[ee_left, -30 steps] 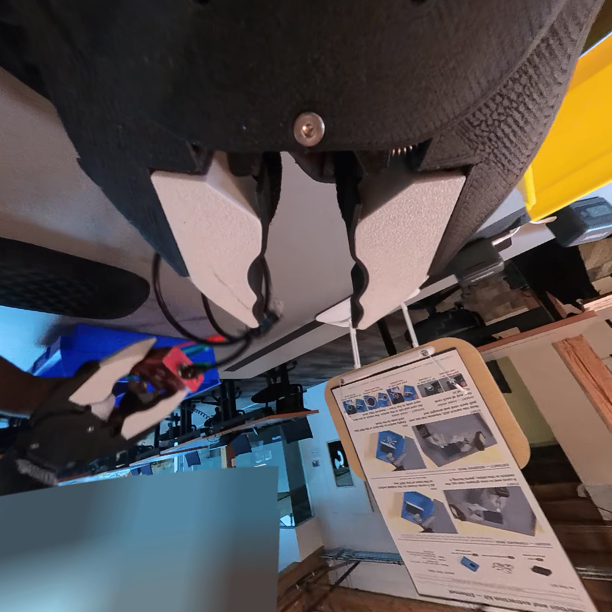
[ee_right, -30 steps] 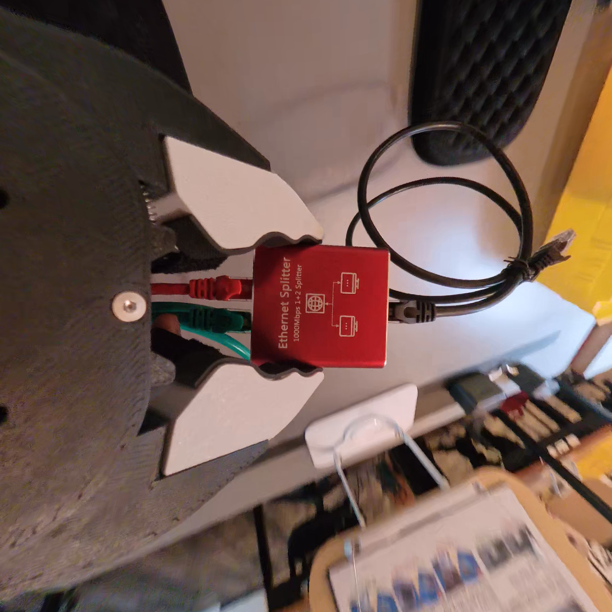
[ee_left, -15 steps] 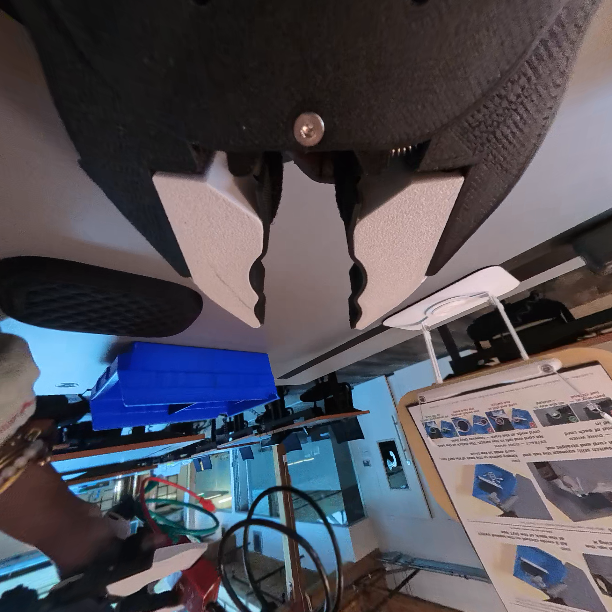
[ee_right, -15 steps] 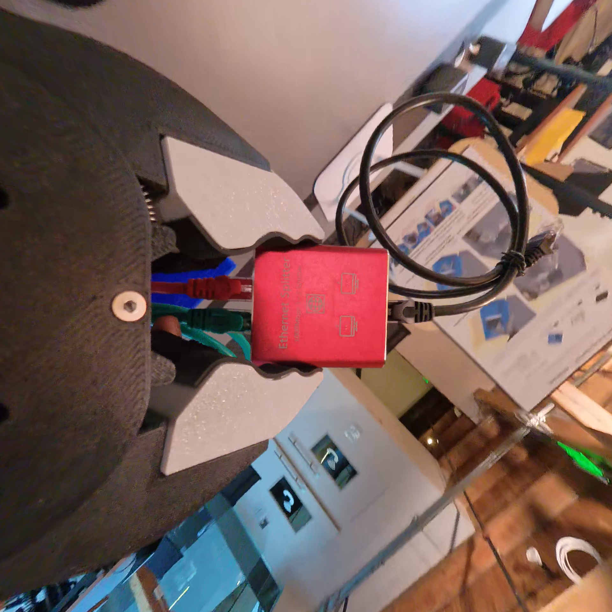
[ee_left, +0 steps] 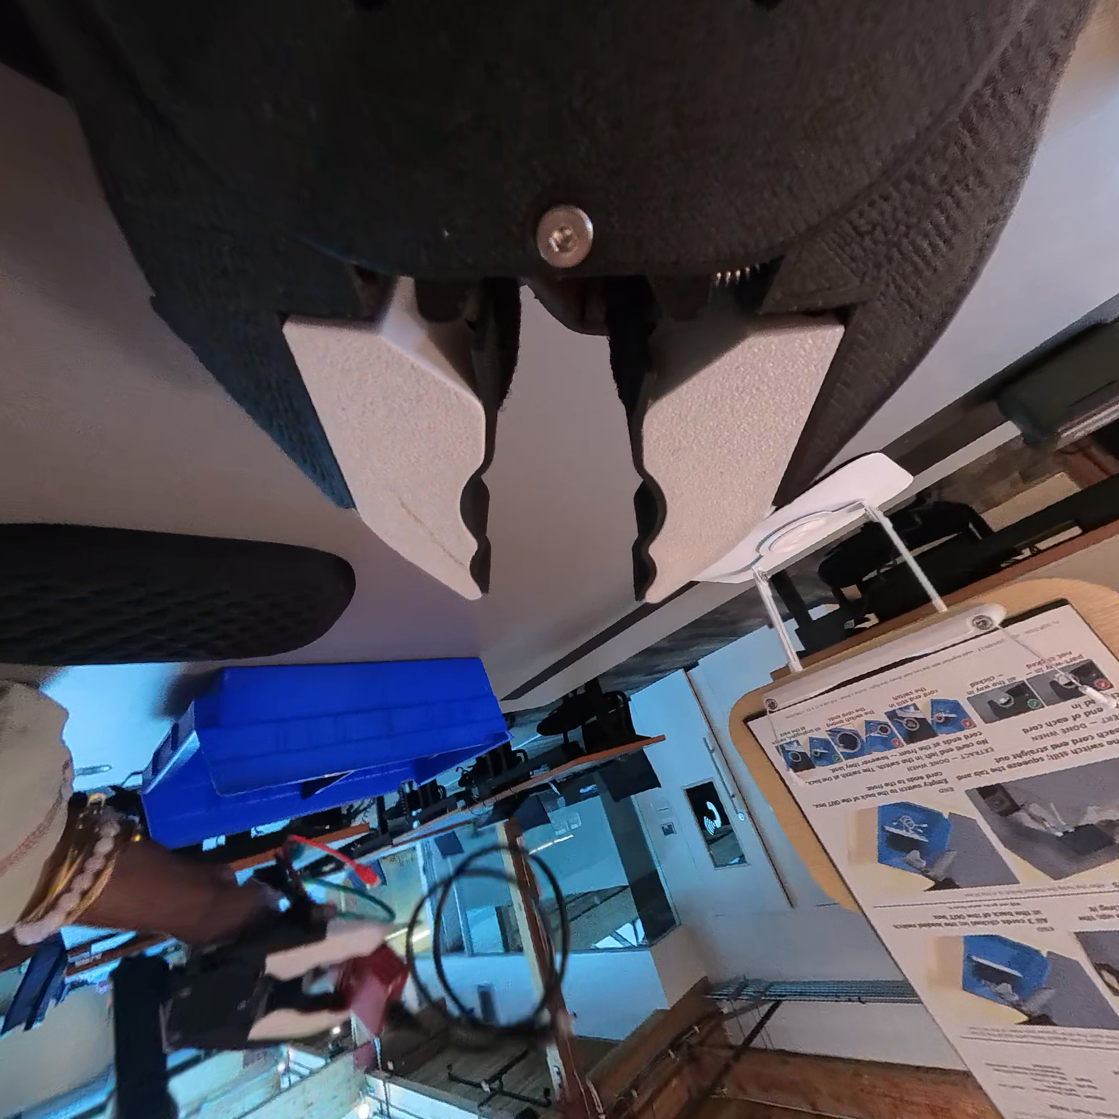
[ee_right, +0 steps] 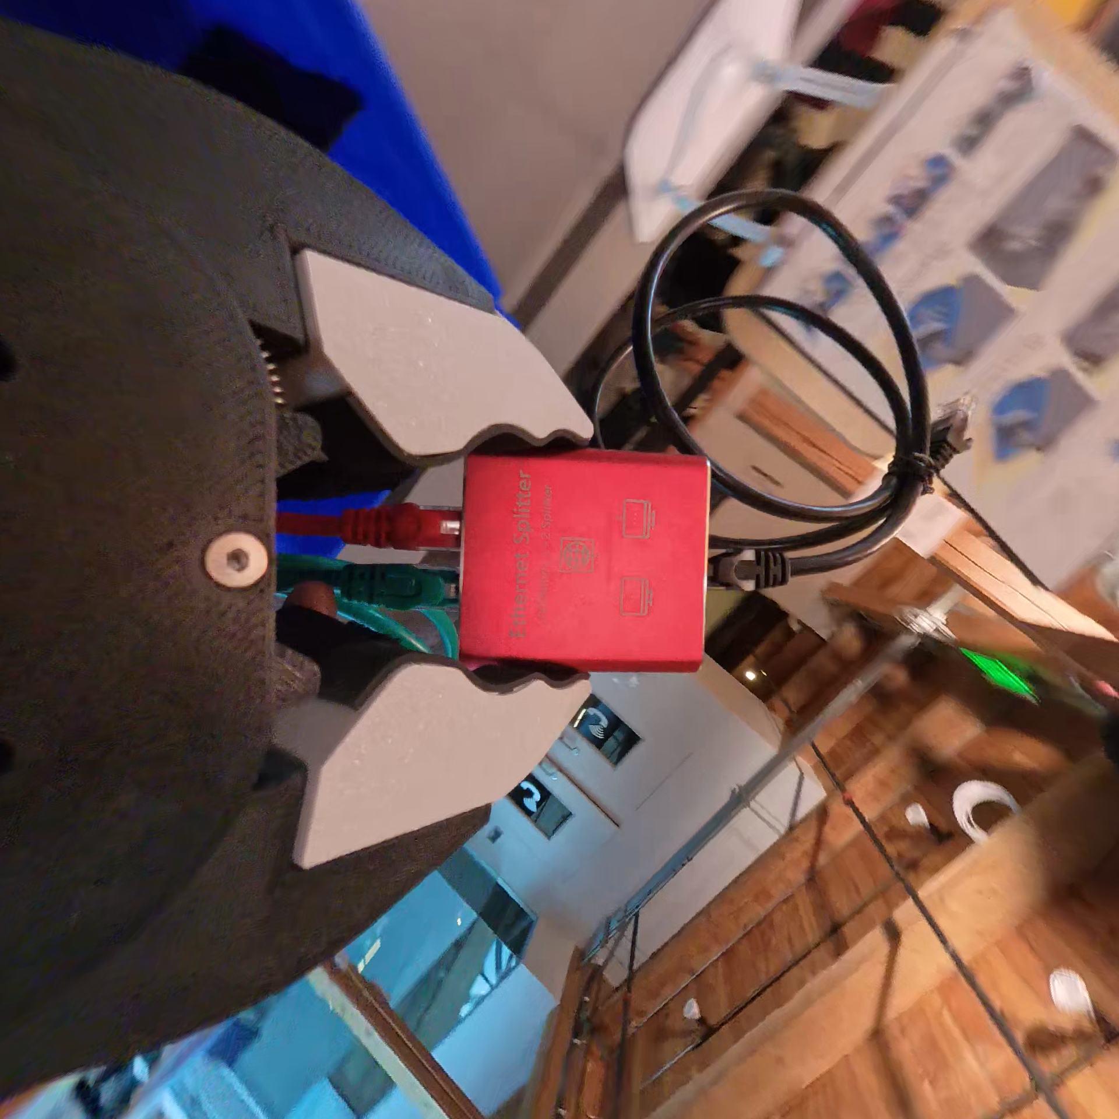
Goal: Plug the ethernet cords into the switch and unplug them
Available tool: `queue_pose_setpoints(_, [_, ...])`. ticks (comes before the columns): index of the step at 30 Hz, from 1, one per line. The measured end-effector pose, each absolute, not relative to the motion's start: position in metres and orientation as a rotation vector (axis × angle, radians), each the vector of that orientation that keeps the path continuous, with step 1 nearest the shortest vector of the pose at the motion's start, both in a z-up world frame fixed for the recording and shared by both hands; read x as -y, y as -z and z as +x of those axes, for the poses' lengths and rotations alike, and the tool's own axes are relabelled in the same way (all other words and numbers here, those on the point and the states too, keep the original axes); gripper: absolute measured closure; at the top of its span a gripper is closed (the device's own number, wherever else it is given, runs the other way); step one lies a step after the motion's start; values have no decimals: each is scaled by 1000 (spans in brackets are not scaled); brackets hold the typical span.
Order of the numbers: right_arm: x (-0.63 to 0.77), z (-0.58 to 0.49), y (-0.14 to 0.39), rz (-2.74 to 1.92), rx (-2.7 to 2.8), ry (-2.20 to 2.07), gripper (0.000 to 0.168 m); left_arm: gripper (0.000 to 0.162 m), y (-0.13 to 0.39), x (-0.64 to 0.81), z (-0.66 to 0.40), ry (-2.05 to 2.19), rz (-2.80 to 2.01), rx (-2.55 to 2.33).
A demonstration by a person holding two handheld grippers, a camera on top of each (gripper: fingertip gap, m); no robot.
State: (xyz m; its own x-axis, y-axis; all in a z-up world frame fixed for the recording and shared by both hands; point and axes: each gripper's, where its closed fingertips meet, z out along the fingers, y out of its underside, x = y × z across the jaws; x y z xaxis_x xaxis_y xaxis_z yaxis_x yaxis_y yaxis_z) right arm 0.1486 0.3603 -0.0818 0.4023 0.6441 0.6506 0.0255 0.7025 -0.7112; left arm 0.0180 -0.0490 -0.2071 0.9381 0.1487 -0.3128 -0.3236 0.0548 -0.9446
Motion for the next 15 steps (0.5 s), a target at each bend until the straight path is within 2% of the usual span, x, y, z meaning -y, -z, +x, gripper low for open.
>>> queue_pose_setpoints(6, [-357, 183, 47, -1035, 771, -740, 100, 117, 214, 44, 26, -404, -1504, -221])
queue_pose_setpoints(9, [-358, 188, 62, -1294, 756, -739, 98, 117, 215, 44, 28, -402, -1509, -236])
queue_pose_setpoints(15, [-368, 183, 114, -1508, 769, -597, 98, 117, 214, 45, 30, -405, -1494, -248])
